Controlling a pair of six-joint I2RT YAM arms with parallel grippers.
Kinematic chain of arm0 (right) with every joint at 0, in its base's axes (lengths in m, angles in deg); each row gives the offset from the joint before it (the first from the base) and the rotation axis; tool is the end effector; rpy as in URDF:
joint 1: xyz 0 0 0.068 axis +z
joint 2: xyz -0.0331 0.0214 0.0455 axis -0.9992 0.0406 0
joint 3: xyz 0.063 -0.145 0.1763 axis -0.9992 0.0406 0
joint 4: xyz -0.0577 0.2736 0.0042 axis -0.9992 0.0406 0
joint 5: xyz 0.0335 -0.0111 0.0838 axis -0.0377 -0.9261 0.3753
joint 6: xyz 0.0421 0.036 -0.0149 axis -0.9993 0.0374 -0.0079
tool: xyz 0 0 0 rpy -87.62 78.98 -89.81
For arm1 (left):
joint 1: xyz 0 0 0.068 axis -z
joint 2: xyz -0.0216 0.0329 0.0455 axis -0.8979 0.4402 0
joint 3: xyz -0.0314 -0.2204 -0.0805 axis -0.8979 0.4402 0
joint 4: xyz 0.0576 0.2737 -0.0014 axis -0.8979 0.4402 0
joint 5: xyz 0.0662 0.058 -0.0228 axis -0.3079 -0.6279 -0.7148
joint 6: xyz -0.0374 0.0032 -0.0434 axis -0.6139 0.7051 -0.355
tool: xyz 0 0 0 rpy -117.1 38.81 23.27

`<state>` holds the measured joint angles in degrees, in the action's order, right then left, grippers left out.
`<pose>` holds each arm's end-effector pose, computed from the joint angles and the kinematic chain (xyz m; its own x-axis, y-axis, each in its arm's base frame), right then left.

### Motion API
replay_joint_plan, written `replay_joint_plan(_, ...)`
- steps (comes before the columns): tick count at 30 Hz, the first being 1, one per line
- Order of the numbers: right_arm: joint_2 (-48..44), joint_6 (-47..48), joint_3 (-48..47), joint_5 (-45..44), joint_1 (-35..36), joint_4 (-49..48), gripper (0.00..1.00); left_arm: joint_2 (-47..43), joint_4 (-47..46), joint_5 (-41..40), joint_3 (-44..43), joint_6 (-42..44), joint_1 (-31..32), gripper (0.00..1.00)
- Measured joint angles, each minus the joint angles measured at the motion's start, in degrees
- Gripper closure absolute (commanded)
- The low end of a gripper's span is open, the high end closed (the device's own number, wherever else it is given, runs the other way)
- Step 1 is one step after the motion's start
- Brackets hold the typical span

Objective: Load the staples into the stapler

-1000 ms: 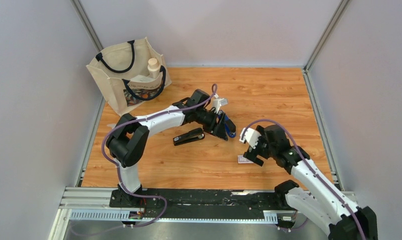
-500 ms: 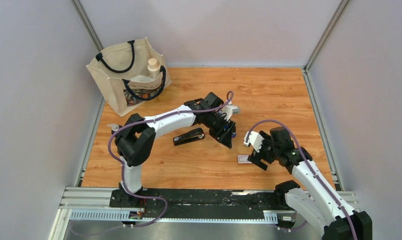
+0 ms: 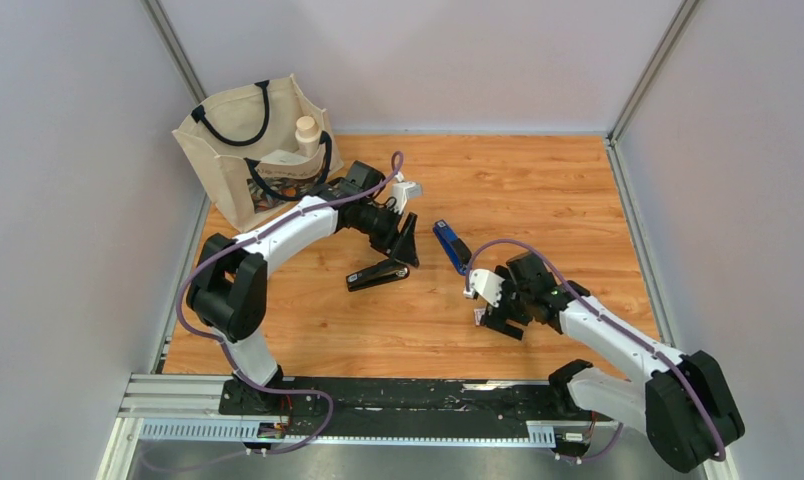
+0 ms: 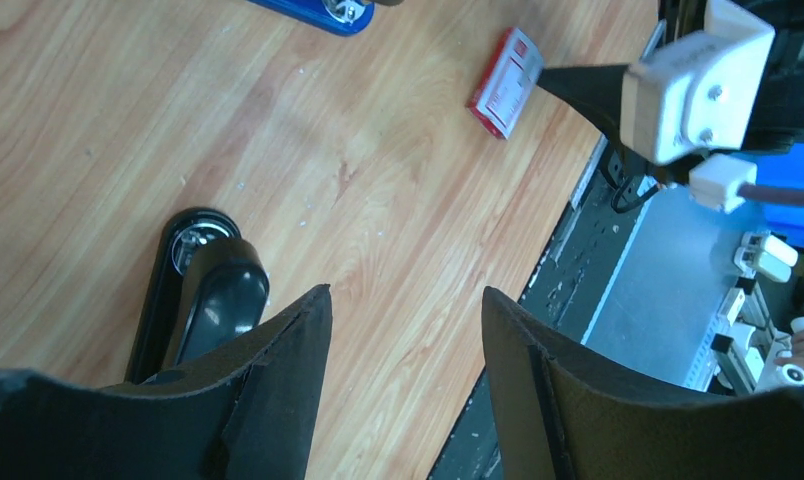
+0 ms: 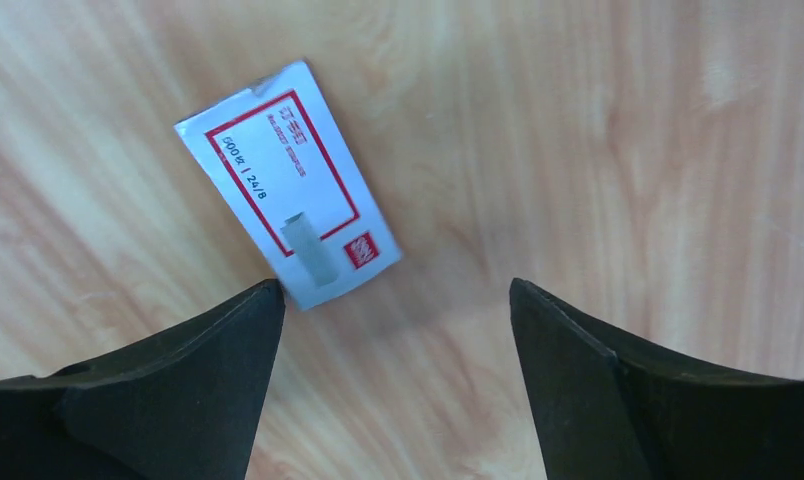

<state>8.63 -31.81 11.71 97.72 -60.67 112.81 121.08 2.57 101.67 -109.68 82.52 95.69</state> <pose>0.1838 0.1001 0.1152 -0.1813 -0.9069 -0.3803 -0.9349 0.2789 -0.2195 0.3089 -0.2238 0.1928 -0.7863 0.4039 -0.4675 0.6174 0.4852 -0.6192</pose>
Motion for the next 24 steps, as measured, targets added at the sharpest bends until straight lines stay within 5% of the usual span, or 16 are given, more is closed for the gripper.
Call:
replay_joint_plan(9, 7.2, -1.4, -2.7, -9.9, 0.3, -9.9, 0.13, -1.6, 0.6, 1.7, 4.5, 1.4, -0.9, 0.35)
replay_joint_plan(24, 21.7, -7.6, -13.6, -16.7, 4.0, -12.5, 0.15, -2.9, -1.1, 2.4, 6.9, 1.3, -1.6, 0.35)
